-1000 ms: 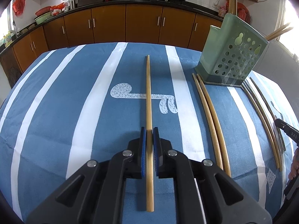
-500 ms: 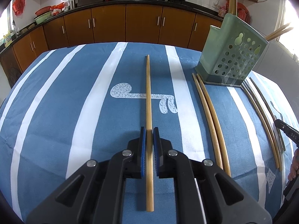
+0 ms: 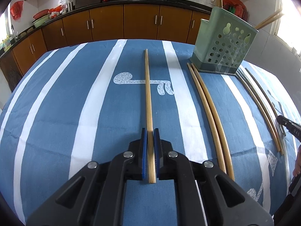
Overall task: Organize utensils
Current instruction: 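Lift both chopsticks upright and carry them over the green holder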
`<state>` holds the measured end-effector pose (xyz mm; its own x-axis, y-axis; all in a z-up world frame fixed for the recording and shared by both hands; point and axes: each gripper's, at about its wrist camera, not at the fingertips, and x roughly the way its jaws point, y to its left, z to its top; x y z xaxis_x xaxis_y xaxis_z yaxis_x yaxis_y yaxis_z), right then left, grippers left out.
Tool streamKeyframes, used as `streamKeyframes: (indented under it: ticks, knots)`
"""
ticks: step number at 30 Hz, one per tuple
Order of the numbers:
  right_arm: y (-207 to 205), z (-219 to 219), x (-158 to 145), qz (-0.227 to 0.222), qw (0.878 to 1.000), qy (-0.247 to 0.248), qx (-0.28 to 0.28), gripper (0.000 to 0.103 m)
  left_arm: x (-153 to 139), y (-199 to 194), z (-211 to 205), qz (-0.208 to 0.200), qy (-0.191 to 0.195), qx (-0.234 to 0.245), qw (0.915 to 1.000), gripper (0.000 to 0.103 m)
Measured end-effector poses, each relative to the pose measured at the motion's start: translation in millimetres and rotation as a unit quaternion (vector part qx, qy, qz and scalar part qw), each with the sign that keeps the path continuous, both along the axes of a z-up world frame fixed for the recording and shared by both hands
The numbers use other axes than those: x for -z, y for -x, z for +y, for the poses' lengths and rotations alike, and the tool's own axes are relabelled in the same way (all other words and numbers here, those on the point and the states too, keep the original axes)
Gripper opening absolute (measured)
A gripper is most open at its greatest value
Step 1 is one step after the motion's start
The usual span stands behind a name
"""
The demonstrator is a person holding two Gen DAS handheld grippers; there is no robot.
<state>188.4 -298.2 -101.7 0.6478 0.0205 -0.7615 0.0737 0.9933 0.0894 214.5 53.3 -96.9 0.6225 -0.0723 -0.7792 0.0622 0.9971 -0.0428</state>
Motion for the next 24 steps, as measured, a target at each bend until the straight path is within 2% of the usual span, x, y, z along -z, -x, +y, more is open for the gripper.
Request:
streamKeyframes:
  ticks: [4, 15, 24]
  knots:
    - [1, -6, -9, -0.006, 1.0, -0.017, 0.007, 0.008, -6, 4, 0, 0.001, -0.011, 0.004, 0.9999, 0.008]
    - [14, -26, -66, -0.09, 0.995, -0.033, 0.028, 0.008, -73, 14, 18, -0.087, 0.015, -0.016, 0.996, 0.008]
    - [17, -32, -78, -0.106, 0.993, -0.031, 0.032, 0.008, -96, 15, 23, -0.113, 0.026, -0.025, 0.9929, 0.008]
